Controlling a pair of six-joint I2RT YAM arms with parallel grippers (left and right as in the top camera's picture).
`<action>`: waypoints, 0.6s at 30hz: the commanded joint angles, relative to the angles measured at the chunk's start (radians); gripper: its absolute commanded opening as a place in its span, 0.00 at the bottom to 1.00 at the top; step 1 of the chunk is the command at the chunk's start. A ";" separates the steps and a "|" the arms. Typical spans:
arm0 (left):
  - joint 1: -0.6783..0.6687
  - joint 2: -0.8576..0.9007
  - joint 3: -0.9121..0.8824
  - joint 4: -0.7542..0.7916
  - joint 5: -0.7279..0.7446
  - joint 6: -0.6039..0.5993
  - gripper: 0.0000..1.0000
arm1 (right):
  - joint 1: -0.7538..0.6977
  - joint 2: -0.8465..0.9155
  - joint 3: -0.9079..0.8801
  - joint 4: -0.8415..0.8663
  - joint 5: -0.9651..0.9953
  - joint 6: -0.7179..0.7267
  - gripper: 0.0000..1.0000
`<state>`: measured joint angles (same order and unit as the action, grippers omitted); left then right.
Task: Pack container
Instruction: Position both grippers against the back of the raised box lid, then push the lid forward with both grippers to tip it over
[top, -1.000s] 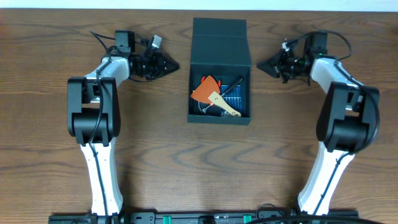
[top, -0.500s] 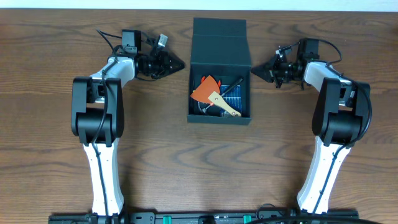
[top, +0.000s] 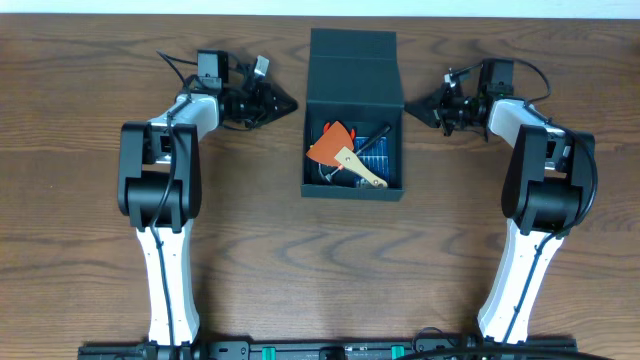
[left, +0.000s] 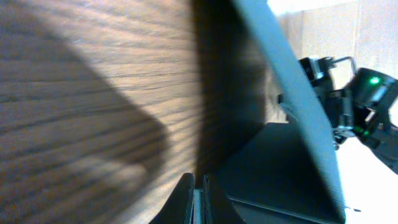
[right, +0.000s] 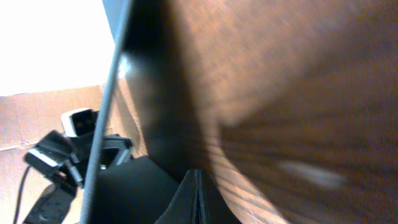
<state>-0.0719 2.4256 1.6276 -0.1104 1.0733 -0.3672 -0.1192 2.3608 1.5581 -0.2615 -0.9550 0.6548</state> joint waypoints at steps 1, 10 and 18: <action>-0.015 0.033 0.001 0.009 0.018 -0.014 0.06 | 0.010 -0.002 -0.003 0.041 -0.042 0.031 0.01; -0.021 0.039 0.002 0.098 0.018 -0.089 0.06 | 0.019 0.031 -0.002 0.137 -0.072 0.110 0.01; -0.021 0.039 0.002 0.101 0.023 -0.096 0.05 | 0.063 0.145 -0.002 0.310 -0.188 0.221 0.01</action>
<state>-0.0937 2.4454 1.6272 -0.0124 1.0851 -0.4522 -0.0875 2.4535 1.5593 0.0383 -1.0950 0.8131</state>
